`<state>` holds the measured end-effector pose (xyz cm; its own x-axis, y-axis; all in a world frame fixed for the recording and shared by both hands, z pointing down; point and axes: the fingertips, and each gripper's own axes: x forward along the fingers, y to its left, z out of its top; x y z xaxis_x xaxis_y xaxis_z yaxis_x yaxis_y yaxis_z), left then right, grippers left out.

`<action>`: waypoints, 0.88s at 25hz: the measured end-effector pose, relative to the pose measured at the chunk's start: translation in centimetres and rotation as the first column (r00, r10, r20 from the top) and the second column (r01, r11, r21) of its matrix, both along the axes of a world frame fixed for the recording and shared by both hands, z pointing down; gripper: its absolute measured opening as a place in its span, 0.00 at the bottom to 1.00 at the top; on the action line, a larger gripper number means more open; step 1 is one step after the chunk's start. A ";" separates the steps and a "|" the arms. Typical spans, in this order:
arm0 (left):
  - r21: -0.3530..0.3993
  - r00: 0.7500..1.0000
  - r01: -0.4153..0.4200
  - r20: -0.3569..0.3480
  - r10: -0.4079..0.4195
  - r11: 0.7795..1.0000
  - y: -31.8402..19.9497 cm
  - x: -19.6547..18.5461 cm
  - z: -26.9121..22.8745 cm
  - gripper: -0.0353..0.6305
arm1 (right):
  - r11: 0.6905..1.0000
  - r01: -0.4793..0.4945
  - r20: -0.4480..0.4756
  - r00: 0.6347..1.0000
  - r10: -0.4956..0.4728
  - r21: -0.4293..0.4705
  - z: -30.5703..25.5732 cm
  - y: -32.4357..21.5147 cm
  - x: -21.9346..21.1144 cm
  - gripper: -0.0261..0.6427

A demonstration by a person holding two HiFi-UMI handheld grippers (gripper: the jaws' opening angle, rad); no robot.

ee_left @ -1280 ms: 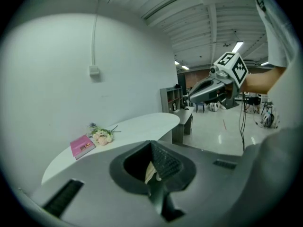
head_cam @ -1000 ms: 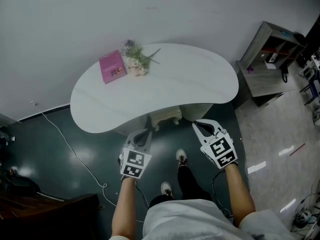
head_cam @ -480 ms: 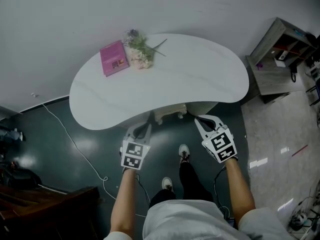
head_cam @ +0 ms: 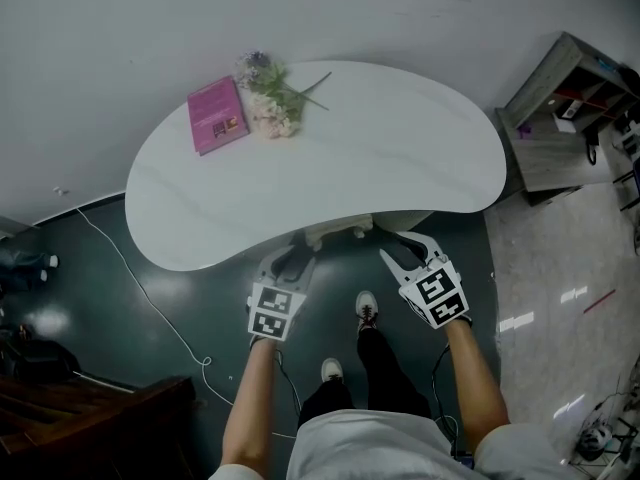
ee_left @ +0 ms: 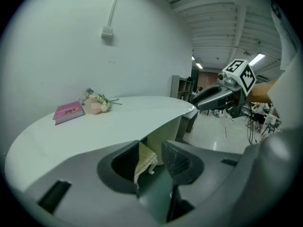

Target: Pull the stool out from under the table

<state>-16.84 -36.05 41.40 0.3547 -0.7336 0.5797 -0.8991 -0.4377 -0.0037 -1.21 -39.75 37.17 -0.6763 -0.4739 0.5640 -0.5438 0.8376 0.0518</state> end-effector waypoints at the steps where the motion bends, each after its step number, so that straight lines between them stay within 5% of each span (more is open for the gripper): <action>1: -0.006 1.000 0.001 0.002 -0.001 1.000 -0.2 -0.1 0.6 0.27 | 1.000 -0.003 0.000 1.000 0.003 -0.003 0.5 -0.3 0.0 0.24; 22: -0.102 0.995 0.091 -0.029 -0.095 0.991 -3.3 -1.2 21.8 0.40 | 0.993 -0.096 -0.020 0.995 0.095 -0.072 20.7 -5.1 2.3 0.35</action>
<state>-18.05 -39.36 63.21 0.3079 -0.7032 0.6408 -0.9348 -0.3488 0.0665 1.13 -44.83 57.91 -0.6199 -0.4932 0.6104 -0.6212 0.7836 0.0023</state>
